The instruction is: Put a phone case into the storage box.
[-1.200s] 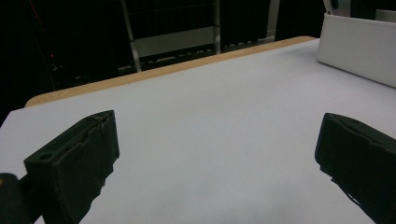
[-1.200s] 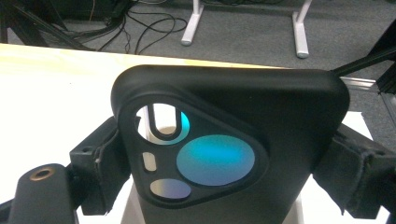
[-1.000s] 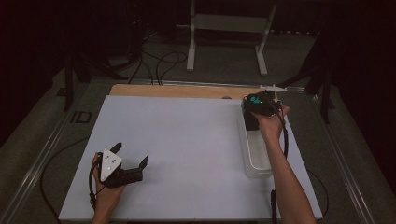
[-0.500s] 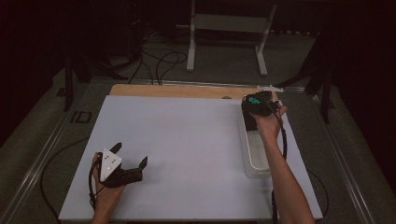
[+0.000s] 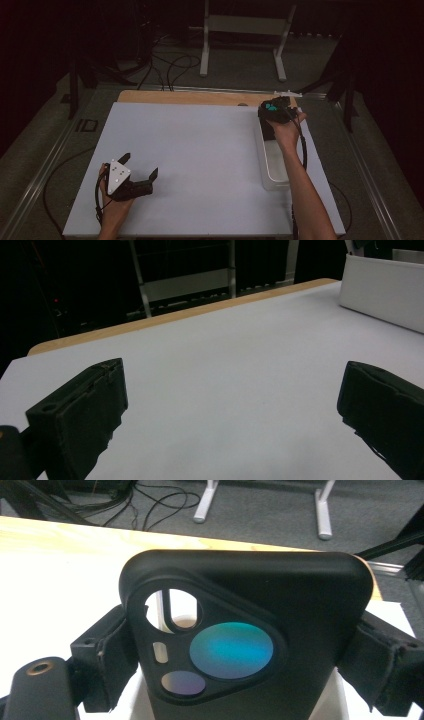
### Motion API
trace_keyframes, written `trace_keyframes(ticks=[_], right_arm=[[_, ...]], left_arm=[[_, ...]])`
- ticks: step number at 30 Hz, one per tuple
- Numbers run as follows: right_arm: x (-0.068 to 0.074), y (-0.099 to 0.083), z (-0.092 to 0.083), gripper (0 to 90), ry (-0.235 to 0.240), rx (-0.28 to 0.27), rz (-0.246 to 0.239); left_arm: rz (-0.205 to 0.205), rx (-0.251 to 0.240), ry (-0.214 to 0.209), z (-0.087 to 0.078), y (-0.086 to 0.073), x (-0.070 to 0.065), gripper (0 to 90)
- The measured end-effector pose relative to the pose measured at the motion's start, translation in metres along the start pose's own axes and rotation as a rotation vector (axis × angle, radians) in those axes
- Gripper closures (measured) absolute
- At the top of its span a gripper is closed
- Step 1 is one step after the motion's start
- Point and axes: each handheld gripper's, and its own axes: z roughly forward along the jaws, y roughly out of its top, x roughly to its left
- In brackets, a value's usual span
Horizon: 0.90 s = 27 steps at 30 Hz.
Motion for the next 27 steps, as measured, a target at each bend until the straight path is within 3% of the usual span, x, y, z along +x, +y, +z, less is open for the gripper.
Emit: trace_keyframes(ticks=[6,12,27], right_arm=[[-0.003,0.001,0.001,8.4,0.031,0.007,0.024],[-0.004,0.003,-0.003,8.0,0.053,-0.024,0.031],[-0.003,0.008,-0.021,8.1,0.068,-0.084,-0.003]], left_arm=[[0.001,0.001,0.001,-0.001,0.000,0.000,0.2],[0.002,0.002,0.000,-0.001,0.000,0.000,0.2],[0.002,0.007,-0.002,0.000,0.000,-0.001,0.2]])
